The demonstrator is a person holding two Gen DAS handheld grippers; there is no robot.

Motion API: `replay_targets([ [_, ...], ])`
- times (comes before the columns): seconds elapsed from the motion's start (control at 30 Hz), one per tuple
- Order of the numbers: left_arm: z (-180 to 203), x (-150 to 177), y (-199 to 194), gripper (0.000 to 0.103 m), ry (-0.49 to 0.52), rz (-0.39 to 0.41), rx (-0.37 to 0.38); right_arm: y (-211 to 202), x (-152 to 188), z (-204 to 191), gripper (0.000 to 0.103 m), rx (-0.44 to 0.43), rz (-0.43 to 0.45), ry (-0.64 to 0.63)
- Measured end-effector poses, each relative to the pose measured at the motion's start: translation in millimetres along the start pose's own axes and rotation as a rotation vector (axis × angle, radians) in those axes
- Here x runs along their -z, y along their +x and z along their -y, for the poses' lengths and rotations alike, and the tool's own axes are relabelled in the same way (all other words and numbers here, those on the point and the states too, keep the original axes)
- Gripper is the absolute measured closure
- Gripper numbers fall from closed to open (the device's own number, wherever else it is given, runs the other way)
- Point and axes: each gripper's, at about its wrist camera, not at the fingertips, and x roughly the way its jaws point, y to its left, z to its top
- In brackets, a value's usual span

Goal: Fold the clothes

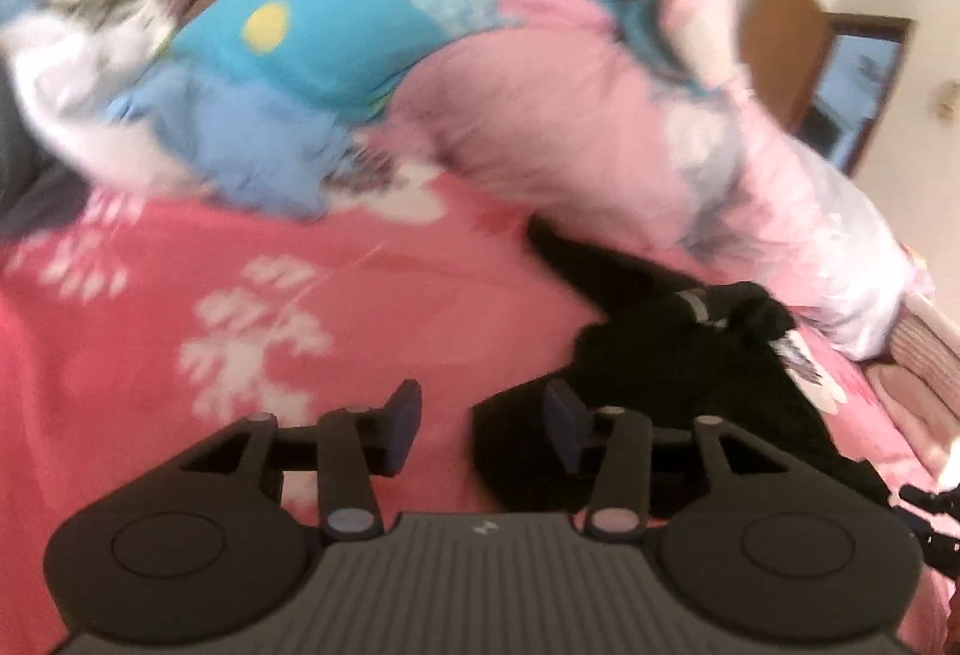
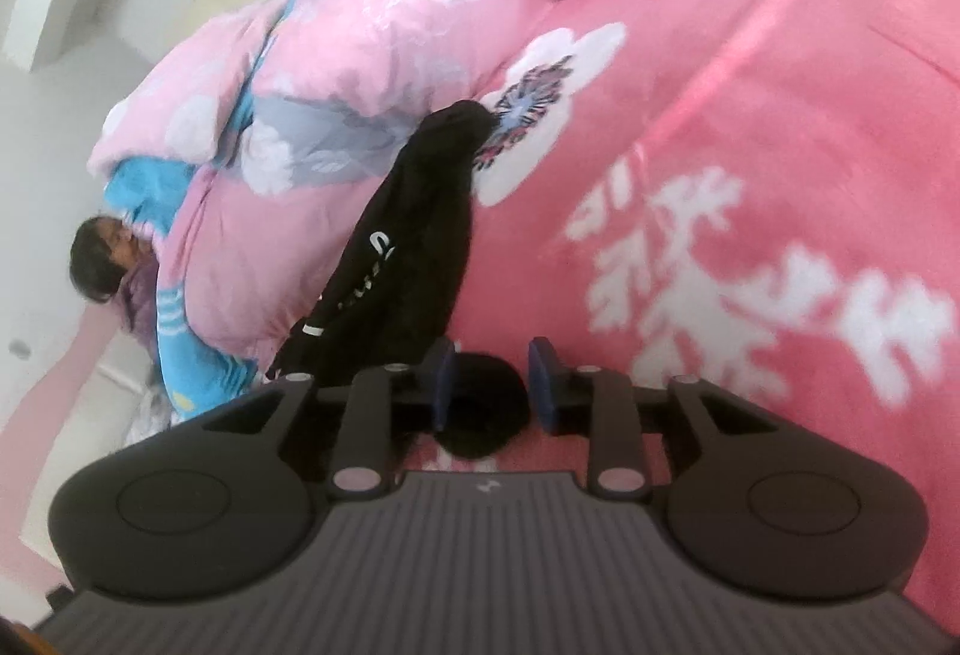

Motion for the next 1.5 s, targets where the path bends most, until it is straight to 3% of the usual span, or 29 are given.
replay_targets([
  [0.13, 27.1, -1.8, -2.7, 0.048, 0.109, 0.005, 0.121, -5.8, 6.9, -5.6, 0.075, -0.022, -0.029, 0.074],
  [0.27, 64.7, -6.4, 19.0, 0.038, 0.167, -0.119, 0.266, -2.9, 9.6, -10.7, 0.074, -0.071, -0.096, 0.186],
  [0.37, 102.3, -5.0, 41.9, 0.038, 0.265, -0.214, 0.373, -0.7, 11.6, -14.5, 0.071, -0.109, -0.146, 0.27],
  [0.5, 156.8, 17.0, 68.3, 0.038, 0.486, -0.257, 0.368, 3.6, 14.4, -20.3, 0.071, -0.147, -0.212, 0.371],
  [0.6, 178.2, 37.5, 83.9, 0.039, 0.579, -0.274, 0.362, 15.4, 17.6, -28.6, 0.07, -0.11, -0.253, 0.384],
  [0.8, 169.7, 46.3, 95.6, 0.041, 0.538, -0.274, 0.36, 50.4, 17.0, -30.6, 0.068, 0.006, -0.293, 0.394],
  [0.97, 163.0, 45.7, 95.9, 0.041, 0.525, -0.264, 0.366, 71.6, 16.3, -29.2, 0.068, -0.01, -0.254, 0.418],
  [1.03, 165.2, 47.1, 95.2, 0.041, 0.523, -0.249, 0.34, 75.8, 17.7, -29.2, 0.07, -0.022, -0.244, 0.407],
  [1.07, 165.5, 47.5, 94.2, 0.041, 0.51, -0.238, 0.316, 75.8, 19.3, -30.0, 0.076, -0.019, -0.241, 0.394],
  [1.1, 165.5, 47.3, 93.9, 0.041, 0.51, -0.237, 0.316, 76.2, 20.7, -30.3, 0.089, -0.021, -0.24, 0.381],
  [1.17, 164.8, 46.4, 92.9, 0.041, 0.505, -0.235, 0.318, 75.2, 25.4, -31.6, 0.098, -0.054, -0.246, 0.363],
  [1.33, 152.6, 32.6, 81.1, 0.041, 0.399, -0.243, 0.345, 53.2, 36.9, -45.0, 0.1, -0.106, -0.252, 0.271],
  [1.5, 139.1, 15.5, 62.6, 0.038, 0.291, -0.232, 0.454, 15.9, 53.7, -43.0, 0.102, -0.107, -0.276, 0.228],
])
